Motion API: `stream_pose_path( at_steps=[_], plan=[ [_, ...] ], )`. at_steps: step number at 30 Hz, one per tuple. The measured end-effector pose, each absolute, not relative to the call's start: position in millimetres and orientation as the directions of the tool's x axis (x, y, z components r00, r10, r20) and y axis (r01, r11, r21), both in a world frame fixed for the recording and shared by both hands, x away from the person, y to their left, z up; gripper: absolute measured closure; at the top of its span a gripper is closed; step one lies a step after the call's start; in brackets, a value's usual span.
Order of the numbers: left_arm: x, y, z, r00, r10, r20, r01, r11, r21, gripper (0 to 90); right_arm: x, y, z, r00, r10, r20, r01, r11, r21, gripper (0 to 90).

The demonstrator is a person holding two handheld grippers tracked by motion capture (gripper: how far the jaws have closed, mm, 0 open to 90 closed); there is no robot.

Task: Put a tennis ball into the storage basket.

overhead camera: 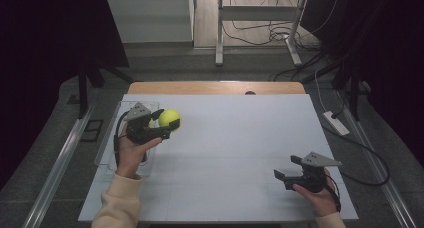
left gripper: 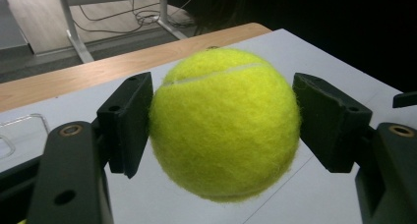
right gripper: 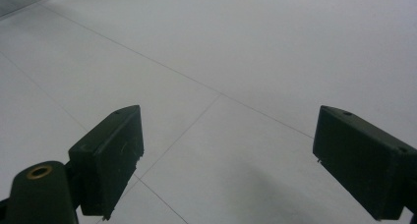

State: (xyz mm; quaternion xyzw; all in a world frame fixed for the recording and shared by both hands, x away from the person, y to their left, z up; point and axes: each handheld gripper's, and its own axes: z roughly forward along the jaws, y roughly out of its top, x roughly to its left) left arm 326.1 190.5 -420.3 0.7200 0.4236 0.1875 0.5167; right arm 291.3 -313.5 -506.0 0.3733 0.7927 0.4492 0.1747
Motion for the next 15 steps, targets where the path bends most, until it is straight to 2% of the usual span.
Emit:
stream_pose_path(
  at_steps=[15],
  plan=[
    [324.6, 202.9, -420.0, 0.536, 0.829, -0.163, 0.420, -0.094, 0.903, 27.7, 291.5, -313.5, -506.3, -0.660, 0.749, 0.058, 0.436, 0.319, 0.841, 11.6]
  ],
)
